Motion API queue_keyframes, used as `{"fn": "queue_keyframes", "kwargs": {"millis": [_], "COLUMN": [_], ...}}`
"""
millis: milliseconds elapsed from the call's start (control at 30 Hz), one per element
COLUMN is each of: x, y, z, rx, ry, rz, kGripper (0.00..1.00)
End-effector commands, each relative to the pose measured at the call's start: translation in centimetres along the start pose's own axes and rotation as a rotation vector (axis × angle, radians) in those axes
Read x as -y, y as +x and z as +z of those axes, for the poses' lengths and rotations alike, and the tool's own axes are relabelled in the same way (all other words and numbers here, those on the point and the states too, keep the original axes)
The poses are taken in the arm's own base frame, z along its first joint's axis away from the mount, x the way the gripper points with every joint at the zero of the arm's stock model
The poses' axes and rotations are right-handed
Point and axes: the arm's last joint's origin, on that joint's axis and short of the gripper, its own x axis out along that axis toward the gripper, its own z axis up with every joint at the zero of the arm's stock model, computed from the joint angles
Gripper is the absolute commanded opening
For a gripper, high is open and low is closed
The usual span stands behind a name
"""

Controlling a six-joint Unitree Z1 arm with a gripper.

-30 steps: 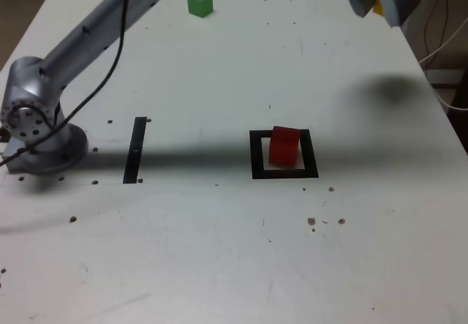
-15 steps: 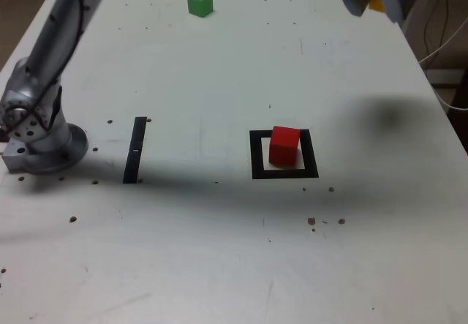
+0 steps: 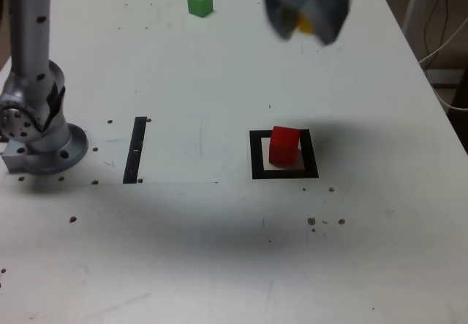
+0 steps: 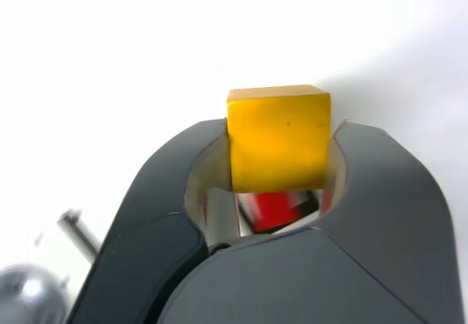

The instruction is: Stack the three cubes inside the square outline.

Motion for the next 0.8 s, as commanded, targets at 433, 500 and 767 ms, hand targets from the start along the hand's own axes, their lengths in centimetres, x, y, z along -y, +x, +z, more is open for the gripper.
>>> {"fn": "queue_keyframes", "kwargs": {"millis": [433, 500, 767], "x": [7.8, 7.9, 8.0], "y": [2.5, 2.6, 2.9], "z": [1.7, 1.8, 2.2], "rx": [-0.082, -0.074, -0.062], "ry": [-0.028, -0.056, -0.203], "rz": [-0.128, -0.129, -0.129], "kGripper": [0.28, 0.28, 0.28]}}
